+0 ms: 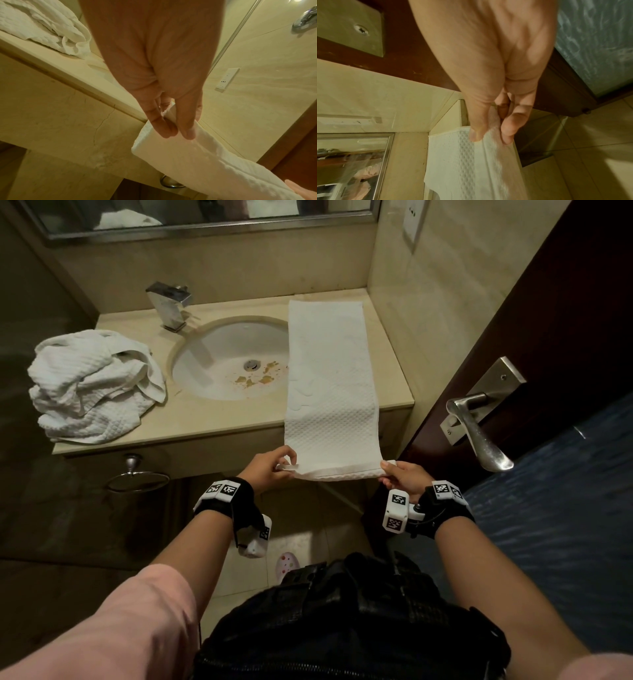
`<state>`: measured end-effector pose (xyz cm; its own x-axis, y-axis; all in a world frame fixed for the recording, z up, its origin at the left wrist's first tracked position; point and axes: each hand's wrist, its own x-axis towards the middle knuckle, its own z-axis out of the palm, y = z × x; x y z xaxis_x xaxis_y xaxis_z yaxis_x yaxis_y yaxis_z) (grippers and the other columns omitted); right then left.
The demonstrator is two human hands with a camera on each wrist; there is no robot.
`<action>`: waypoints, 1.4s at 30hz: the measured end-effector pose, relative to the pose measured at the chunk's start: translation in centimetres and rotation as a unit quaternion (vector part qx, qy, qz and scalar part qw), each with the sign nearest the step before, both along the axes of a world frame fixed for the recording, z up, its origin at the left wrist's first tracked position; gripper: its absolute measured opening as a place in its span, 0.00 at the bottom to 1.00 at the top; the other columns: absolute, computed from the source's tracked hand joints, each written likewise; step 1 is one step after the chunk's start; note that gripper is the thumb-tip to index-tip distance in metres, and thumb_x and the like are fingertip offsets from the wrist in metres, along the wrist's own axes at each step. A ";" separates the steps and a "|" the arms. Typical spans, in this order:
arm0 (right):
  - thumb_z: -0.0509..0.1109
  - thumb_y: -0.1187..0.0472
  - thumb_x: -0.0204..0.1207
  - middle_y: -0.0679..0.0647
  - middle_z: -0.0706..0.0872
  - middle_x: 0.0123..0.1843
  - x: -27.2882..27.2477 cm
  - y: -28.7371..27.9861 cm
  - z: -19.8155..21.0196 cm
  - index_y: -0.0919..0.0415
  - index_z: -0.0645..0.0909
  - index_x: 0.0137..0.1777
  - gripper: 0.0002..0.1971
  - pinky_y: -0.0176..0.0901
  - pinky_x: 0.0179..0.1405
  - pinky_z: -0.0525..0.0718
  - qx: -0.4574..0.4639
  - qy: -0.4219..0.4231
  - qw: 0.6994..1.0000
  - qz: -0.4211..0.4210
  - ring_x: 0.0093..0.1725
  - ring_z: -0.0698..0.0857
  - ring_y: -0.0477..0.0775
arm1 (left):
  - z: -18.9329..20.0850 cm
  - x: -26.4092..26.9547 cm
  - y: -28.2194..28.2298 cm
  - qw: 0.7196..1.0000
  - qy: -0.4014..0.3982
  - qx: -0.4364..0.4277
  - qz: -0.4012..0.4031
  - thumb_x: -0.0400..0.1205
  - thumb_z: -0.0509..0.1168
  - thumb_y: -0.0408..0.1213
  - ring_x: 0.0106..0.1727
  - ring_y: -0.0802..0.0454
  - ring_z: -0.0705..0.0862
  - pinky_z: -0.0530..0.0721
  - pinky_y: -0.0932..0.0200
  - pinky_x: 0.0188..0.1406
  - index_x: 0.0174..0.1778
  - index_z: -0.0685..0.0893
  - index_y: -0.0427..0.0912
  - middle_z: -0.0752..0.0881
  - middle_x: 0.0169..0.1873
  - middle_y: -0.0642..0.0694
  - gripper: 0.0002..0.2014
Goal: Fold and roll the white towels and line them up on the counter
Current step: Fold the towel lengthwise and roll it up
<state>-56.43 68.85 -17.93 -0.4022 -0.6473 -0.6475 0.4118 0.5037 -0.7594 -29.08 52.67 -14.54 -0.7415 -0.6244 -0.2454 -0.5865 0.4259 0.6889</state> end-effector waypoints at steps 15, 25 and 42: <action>0.64 0.63 0.84 0.58 0.81 0.44 0.5 0.5 0.6 0.66 0.78 0.48 0.06 0.36 0.30 0.87 0.046 -0.046 0.997 -0.033 0.38 0.82 0.49 | -0.9 0.1 1.1 0.985 0.057 0.070 0.144 0.79 0.71 0.35 0.24 0.68 0.82 0.77 0.74 0.27 0.37 0.76 0.38 0.86 0.32 0.48 0.10; 0.66 0.70 0.81 0.65 0.84 0.45 1.4 0.9 1.7 0.75 0.77 0.45 0.07 0.47 0.34 0.90 0.076 -0.072 0.991 -0.080 0.42 0.86 0.59 | -0.9 -0.4 1.7 0.944 0.087 0.205 0.246 0.78 0.72 0.30 0.30 0.48 0.85 0.80 0.70 0.20 0.34 0.74 0.38 0.84 0.39 0.35 0.13; 0.66 0.73 0.80 0.68 0.85 0.44 1.0 0.8 2.1 0.77 0.77 0.48 0.05 0.48 0.31 0.89 0.100 -0.062 0.991 -0.070 0.41 0.87 0.62 | -0.7 -1.0 1.6 0.860 0.122 0.336 0.364 0.76 0.72 0.24 0.26 0.46 0.86 0.89 0.52 0.25 0.37 0.68 0.42 0.78 0.35 0.39 0.18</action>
